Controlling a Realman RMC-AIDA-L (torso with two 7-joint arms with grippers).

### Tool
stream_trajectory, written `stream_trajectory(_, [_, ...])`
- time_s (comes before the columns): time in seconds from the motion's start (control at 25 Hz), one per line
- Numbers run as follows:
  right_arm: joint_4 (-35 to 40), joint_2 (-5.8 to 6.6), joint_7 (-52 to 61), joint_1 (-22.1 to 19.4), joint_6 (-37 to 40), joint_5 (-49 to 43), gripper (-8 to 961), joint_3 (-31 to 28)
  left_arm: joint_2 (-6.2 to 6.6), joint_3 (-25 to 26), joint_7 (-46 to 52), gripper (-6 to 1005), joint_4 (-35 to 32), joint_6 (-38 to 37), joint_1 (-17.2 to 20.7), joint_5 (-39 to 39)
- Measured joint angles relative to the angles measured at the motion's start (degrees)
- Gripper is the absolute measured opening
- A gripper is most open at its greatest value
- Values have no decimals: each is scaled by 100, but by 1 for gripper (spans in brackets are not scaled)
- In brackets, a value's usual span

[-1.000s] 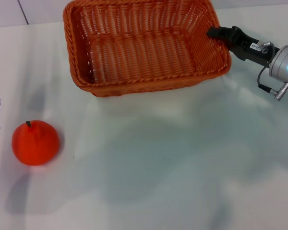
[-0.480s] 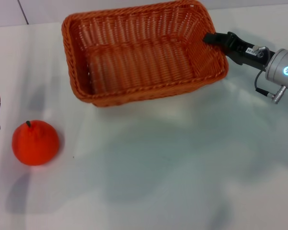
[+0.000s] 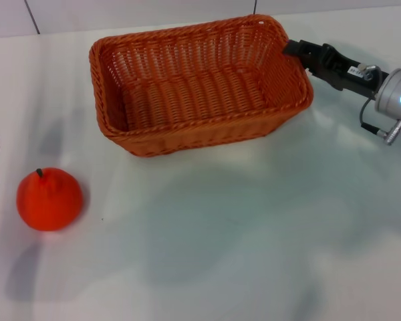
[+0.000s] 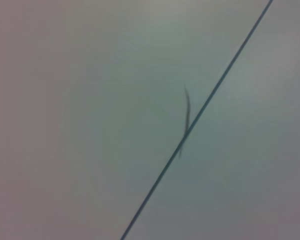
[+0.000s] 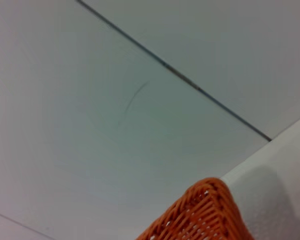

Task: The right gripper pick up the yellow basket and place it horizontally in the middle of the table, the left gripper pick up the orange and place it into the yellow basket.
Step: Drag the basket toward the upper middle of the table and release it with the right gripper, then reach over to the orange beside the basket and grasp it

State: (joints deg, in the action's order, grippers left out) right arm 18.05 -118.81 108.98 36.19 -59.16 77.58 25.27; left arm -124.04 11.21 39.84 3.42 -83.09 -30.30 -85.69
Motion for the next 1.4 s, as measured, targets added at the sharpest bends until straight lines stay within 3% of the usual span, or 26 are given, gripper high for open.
stream_trajectory(0.2, [169,74,-2,-252,-16,16,512,-326,28,-228,81,728,-225,-453,211,-7])
stream_trajectory(0.36, [542,52,-180,-560,-45,108,517,-890,50,-546,449,728,-756,-865,447,-8])
stream_trajectory(0.4, [590,59,-271,-630,-60,187,518,-1017,96,-1013,1119,728,-1443,-1079,724,-13])
stream_trajectory(0.52, [599,108,-533,-789,-154,481,518,-1227,192,-1721,1658,729,-2063,-1170,975,-106])
stream_trajectory(0.6, [608,125,-656,-856,-183,647,518,-1298,290,-2259,2090,729,-2603,-1322,1140,-523])
stream_trajectory(0.68, [613,142,-768,-881,-213,764,517,-1325,344,-2472,2357,729,-3066,-1511,1203,-1163])
stream_trajectory(0.76, [616,163,-894,-877,-239,818,517,-1345,349,-2523,2702,730,-3597,-1673,1205,-2068])
stream_trajectory(0.92, [625,206,-1025,-827,-226,841,516,-1482,336,-2515,2967,730,-3899,-1830,1200,-2941])
stream_trajectory(1.2, [583,191,-1071,-713,-188,844,515,-1600,249,-2487,2948,731,-3925,-1542,1349,-3438])
stream_trajectory(1.4, [565,126,-1077,-615,-175,847,514,-1622,137,-2492,2685,805,-3895,-1067,1425,-3514])
